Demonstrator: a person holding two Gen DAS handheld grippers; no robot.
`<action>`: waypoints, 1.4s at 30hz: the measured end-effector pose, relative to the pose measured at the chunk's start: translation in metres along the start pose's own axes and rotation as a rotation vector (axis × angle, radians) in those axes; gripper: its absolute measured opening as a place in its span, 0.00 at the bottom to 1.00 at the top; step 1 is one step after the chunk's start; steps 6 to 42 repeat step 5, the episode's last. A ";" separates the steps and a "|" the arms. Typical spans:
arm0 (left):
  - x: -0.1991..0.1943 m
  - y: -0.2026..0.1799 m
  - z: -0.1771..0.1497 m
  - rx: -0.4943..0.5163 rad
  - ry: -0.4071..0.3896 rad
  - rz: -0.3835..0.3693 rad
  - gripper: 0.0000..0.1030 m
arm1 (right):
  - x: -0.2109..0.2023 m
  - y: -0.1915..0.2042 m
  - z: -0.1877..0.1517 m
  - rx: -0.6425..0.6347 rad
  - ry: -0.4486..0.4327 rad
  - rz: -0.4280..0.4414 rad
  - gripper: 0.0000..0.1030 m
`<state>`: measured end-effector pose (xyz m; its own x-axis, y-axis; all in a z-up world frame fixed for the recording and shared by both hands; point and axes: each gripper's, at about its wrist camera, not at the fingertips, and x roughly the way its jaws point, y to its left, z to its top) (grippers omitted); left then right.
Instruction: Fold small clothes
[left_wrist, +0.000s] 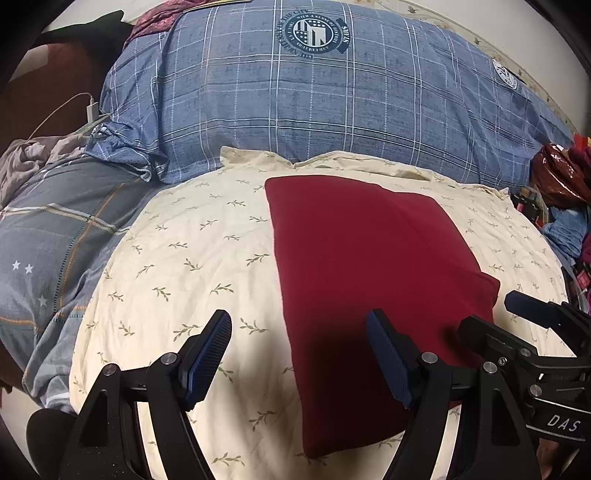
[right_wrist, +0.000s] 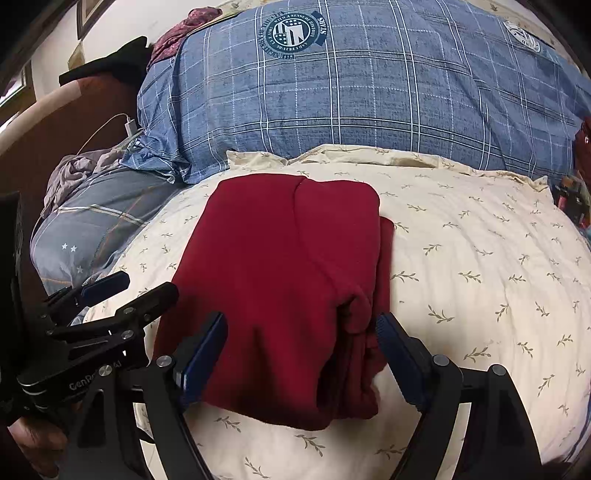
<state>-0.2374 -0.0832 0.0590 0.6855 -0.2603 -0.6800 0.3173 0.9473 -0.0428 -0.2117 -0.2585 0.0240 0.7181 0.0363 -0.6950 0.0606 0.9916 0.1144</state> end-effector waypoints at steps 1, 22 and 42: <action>0.001 0.000 0.000 0.000 0.002 -0.012 0.73 | 0.001 0.000 0.001 0.000 0.000 0.000 0.82; 0.008 0.005 0.003 -0.015 0.023 -0.049 0.73 | 0.000 -0.006 0.006 0.007 -0.011 0.003 0.82; 0.008 0.005 0.003 -0.015 0.023 -0.049 0.73 | 0.000 -0.006 0.006 0.007 -0.011 0.003 0.82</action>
